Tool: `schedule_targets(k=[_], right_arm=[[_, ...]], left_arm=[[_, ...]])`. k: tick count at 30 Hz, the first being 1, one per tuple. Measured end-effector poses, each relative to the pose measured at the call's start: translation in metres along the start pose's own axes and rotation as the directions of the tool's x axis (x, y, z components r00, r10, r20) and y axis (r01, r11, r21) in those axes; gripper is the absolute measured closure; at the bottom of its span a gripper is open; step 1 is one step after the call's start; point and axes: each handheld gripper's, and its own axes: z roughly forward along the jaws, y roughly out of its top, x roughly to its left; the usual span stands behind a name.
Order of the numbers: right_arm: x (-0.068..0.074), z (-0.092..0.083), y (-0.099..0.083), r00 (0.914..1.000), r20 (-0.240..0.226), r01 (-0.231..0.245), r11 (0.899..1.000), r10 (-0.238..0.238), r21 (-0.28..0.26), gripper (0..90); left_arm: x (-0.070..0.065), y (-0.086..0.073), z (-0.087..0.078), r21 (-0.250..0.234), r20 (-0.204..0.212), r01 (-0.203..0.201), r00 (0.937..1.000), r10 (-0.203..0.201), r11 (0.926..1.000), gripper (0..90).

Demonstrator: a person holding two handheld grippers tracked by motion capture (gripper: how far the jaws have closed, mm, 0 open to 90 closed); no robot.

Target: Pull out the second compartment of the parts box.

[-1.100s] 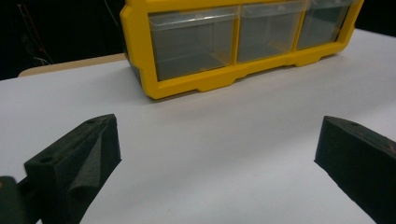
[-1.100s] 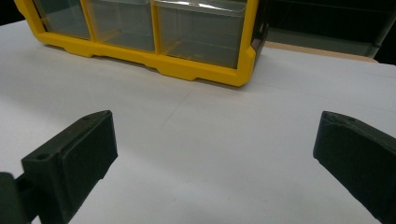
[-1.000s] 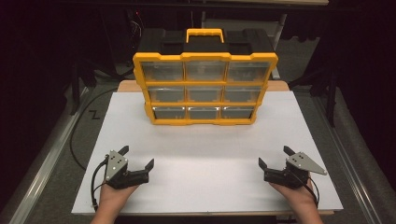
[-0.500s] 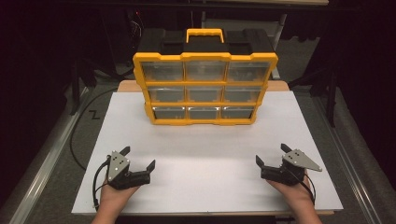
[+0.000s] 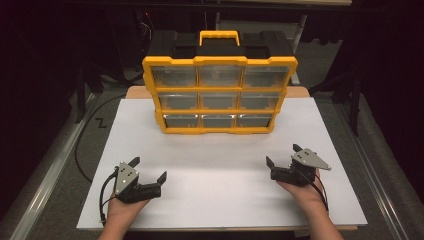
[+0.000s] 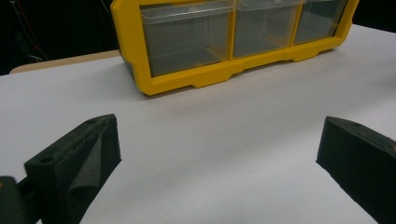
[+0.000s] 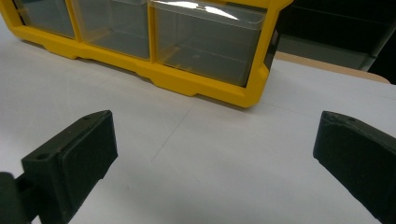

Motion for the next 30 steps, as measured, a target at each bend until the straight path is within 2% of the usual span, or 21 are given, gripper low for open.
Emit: schedule_targets(k=[5, 14, 15, 17, 26, 30], right_arm=[[0.0, 0.012, 0.004, 0.9999, 0.015, 0.003, 1.0, -0.003, 0.02, 1.1], [0.0, 0.036, 0.011, 0.9992, 0.035, 0.019, 1.0, -0.019, 0.015, 1.1], [-0.001, 0.044, 0.012, 0.9979, 0.051, 0.04, 0.999, -0.041, 0.026, 1.2], [-0.003, 0.047, 0.011, 0.9982, 0.05, 0.031, 0.999, -0.033, 0.044, 1.1], [-0.001, 0.036, 0.013, 0.9957, 0.057, 0.072, 0.997, -0.073, 0.026, 1.1], [-0.004, 0.03, 0.011, 0.9954, 0.063, 0.07, 0.997, -0.072, 0.024, 1.1]], left_arm=[[0.0, 0.0, 0.001, 0.001, 0.0, 0.0, 1.0, 0.0, 1.0, 0.3], [0.0, -0.001, 0.001, 0.011, -0.003, 0.001, 1.0, -0.001, 0.9999, 0.3], [0.0, -0.001, 0.001, 0.009, -0.004, 0.001, 1.0, -0.001, 1.0, 0.3], [0.0, 0.0, 0.001, 0.007, -0.004, 0.002, 1.0, -0.002, 1.0, 0.3], [-0.001, 0.0, -0.001, -0.005, 0.0, 0.0, 1.0, 0.0, 1.0, 0.3], [-0.001, 0.001, -0.002, -0.015, 0.0, -0.001, 1.0, 0.001, 0.9999, 0.3]])
